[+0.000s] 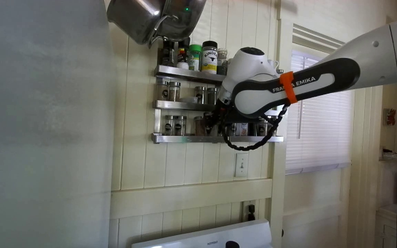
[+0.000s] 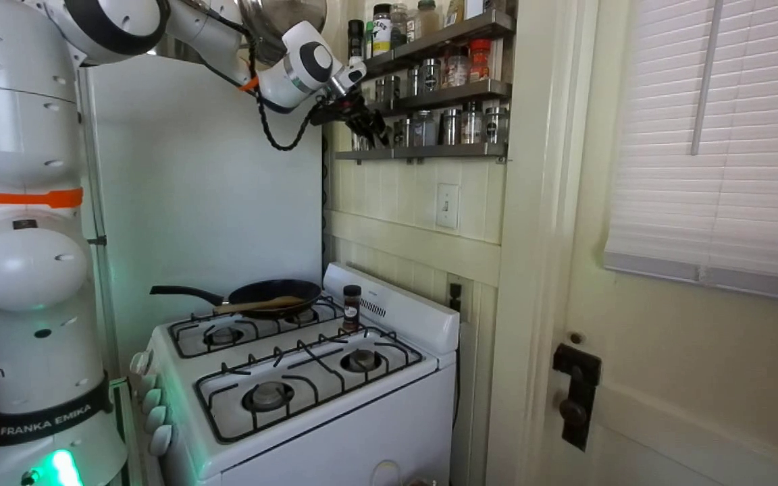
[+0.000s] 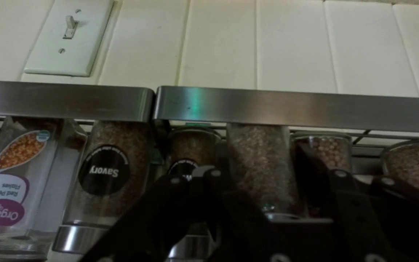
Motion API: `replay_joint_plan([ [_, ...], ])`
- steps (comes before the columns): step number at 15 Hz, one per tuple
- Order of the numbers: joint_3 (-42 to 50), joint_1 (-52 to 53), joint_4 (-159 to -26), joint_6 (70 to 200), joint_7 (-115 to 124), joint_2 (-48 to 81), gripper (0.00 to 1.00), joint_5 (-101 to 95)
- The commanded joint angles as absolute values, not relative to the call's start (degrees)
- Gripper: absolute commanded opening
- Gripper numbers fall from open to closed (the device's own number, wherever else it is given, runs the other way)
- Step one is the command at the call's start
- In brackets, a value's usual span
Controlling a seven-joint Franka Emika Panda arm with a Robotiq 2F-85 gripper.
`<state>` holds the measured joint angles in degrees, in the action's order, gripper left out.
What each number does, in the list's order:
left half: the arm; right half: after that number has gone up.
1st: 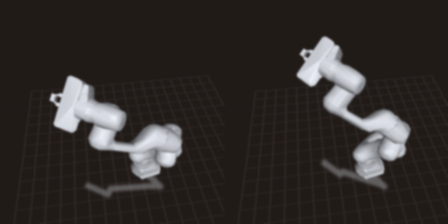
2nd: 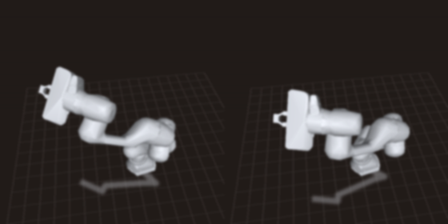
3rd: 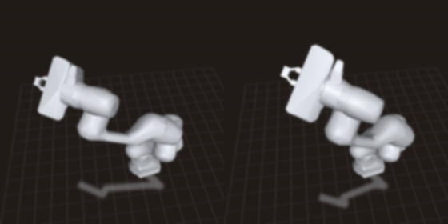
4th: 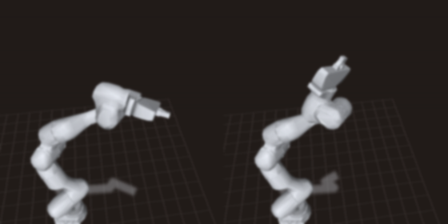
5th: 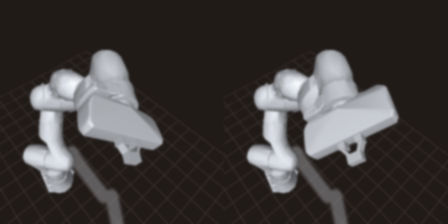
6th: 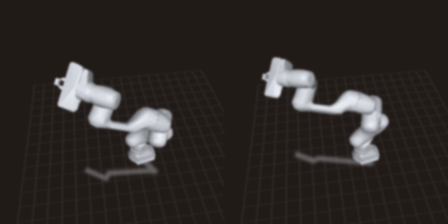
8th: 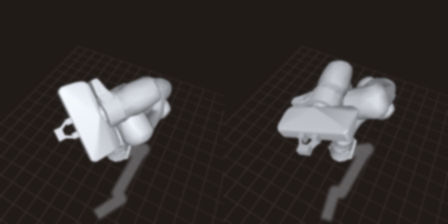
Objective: Put the spice bottle on the bottle shelf
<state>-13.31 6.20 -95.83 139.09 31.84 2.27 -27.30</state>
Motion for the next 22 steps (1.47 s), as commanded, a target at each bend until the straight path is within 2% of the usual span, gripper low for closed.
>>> replay_joint_plan([
  [1,-11.59,8.63,-91.62,134.29,30.94,5.01,0.24,-24.91],
  [3,-11.12,9.28,-89.84,132.29,31.16,6.11,0.24,-25.18],
  [4,-10.91,9.62,-89.10,131.47,31.02,6.51,0.74,-25.07],
  [5,-10.65,9.93,-88.49,130.90,30.94,6.85,0.74,-25.11],
  [8,-10.27,10.69,-87.38,128.19,29.84,7.64,0.97,-23.22],
  [9,-10.22,10.89,-87.20,127.11,29.33,7.65,1.00,-22.23],
  [14,-9.88,11.66,-85.15,122.81,27.80,7.81,1.00,-19.48],
  [22,-10.12,13.04,-80.84,106.99,27.62,6.59,1.00,-16.80],
])
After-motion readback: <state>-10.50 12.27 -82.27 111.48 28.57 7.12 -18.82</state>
